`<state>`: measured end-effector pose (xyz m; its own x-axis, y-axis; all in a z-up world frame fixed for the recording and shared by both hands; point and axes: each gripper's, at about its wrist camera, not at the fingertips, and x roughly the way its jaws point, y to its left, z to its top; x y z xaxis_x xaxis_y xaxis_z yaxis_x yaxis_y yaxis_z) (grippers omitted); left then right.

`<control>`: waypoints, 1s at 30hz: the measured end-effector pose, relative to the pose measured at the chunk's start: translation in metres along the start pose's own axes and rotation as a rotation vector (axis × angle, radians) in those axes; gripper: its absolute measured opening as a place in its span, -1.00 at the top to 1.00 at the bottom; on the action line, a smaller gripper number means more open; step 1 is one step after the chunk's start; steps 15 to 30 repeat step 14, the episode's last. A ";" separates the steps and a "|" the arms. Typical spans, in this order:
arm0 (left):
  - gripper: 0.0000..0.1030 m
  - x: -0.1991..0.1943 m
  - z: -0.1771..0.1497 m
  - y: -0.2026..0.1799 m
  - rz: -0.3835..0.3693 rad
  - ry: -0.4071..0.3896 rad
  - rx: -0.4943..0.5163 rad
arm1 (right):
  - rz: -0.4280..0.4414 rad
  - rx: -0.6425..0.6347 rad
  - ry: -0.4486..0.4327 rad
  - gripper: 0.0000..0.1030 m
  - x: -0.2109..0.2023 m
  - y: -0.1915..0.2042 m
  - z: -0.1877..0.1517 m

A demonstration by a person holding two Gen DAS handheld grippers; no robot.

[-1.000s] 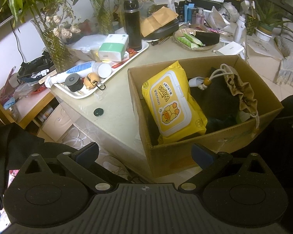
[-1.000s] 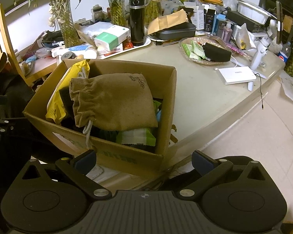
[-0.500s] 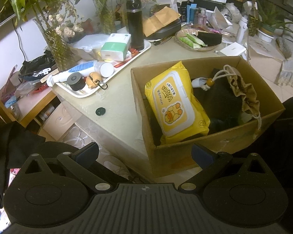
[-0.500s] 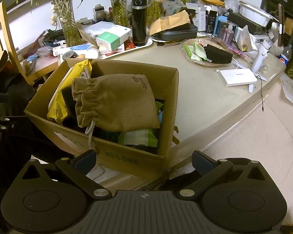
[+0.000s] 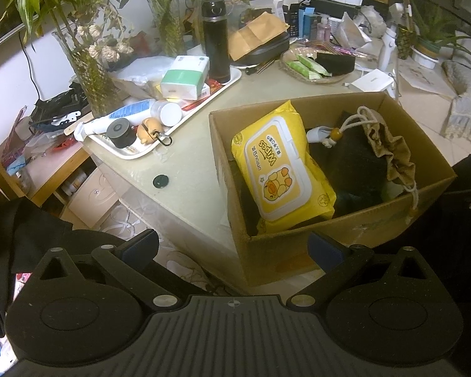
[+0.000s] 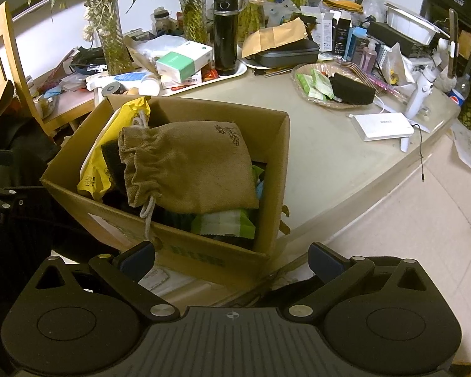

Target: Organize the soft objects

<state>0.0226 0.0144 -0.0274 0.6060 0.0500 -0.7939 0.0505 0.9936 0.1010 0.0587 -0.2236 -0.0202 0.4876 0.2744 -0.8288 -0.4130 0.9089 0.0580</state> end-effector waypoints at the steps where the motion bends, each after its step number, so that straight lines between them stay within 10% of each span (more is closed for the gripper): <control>1: -1.00 0.000 0.000 0.000 0.000 0.000 0.000 | 0.000 -0.001 0.000 -1.00 0.000 0.000 0.000; 30: -1.00 -0.004 0.001 0.000 -0.012 -0.018 0.010 | -0.001 -0.003 -0.007 -1.00 -0.003 -0.001 0.003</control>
